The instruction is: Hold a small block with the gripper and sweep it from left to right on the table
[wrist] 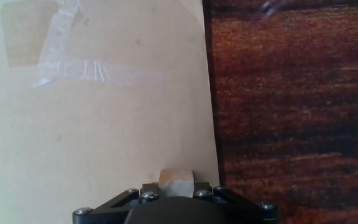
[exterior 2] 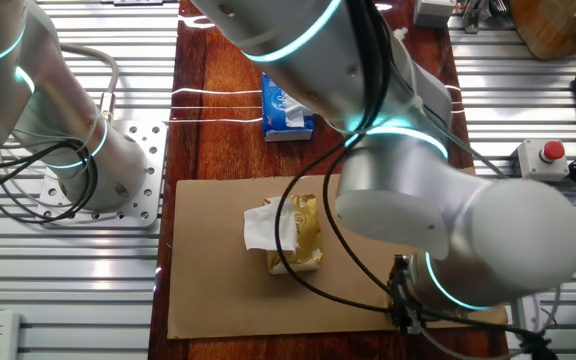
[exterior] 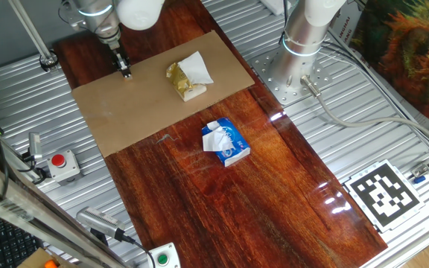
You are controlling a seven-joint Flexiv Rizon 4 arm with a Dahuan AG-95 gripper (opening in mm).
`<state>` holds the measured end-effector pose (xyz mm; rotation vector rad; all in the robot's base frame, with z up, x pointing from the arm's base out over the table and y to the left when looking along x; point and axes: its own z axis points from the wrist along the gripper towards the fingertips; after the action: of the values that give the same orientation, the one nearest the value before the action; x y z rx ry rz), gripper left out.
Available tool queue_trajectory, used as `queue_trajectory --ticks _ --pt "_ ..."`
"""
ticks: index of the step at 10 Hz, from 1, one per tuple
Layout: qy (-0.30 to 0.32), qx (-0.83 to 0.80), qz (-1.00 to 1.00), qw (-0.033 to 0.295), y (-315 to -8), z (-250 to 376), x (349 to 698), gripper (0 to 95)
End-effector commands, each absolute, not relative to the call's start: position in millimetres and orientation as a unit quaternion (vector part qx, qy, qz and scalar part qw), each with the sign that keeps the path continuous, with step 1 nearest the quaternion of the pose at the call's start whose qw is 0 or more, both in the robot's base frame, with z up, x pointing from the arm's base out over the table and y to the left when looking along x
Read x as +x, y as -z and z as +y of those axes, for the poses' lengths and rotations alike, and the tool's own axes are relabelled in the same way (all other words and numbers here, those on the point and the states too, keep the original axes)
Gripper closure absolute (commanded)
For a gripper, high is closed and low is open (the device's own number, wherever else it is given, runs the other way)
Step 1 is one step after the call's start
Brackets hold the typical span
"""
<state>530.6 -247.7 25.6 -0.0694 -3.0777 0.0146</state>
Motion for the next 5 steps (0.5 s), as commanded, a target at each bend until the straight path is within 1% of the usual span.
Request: queue_trajectory --ticks 1,4,5 --pt "0.004 -0.025 -0.999 0.027 -19.3 -247.5 531.4 76.0" --pt "-0.001 -0.022 -0.999 0.037 -19.2 -246.8 528.0 76.0" --pt "-0.003 -0.021 -0.999 0.031 -19.1 -246.7 527.1 76.0"
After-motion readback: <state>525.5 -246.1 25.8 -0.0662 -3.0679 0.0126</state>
